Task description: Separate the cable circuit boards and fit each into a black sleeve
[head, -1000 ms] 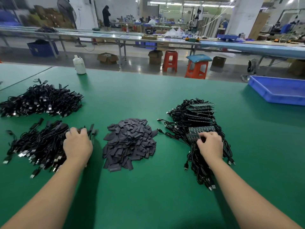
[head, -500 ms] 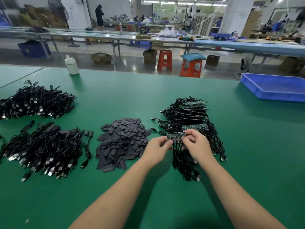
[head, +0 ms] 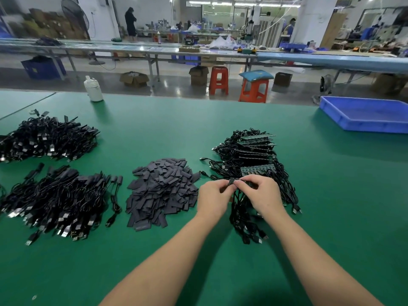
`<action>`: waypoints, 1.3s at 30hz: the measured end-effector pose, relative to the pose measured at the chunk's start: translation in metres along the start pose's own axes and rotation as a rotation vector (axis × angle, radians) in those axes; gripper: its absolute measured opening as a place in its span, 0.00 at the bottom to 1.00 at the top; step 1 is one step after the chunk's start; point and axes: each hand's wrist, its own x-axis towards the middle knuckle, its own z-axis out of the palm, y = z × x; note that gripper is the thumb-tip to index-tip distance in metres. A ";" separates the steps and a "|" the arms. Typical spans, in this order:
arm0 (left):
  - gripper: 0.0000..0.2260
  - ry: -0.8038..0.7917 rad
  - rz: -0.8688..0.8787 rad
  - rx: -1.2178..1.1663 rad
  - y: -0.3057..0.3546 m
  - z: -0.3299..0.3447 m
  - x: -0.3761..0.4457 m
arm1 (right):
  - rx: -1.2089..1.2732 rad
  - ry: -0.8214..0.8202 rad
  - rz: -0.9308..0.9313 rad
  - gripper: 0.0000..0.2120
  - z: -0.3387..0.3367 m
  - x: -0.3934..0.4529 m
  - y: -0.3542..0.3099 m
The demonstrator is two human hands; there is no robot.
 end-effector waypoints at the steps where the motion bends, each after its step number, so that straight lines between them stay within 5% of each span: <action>1: 0.13 0.021 0.006 0.015 0.001 0.001 -0.001 | -0.009 0.007 -0.002 0.02 0.000 0.000 -0.001; 13: 0.10 0.111 -0.066 -0.152 -0.018 -0.014 -0.006 | -0.169 0.098 0.041 0.08 -0.027 0.024 0.020; 19: 0.09 0.146 -0.154 -0.447 -0.025 -0.023 -0.008 | 0.164 0.109 0.132 0.07 -0.036 0.030 0.013; 22: 0.09 0.032 -0.092 -0.504 -0.015 -0.019 -0.011 | 0.100 0.159 0.042 0.08 -0.029 0.029 -0.003; 26: 0.12 -0.062 -0.023 -0.495 -0.002 -0.008 -0.013 | -0.009 0.312 -0.075 0.07 -0.023 0.029 -0.032; 30: 0.11 -0.147 0.031 -0.335 0.003 0.000 -0.014 | 0.181 0.369 -0.024 0.08 -0.029 0.039 -0.045; 39: 0.14 0.009 0.146 -0.038 0.002 -0.013 -0.017 | 0.434 0.428 0.100 0.07 -0.054 0.053 -0.028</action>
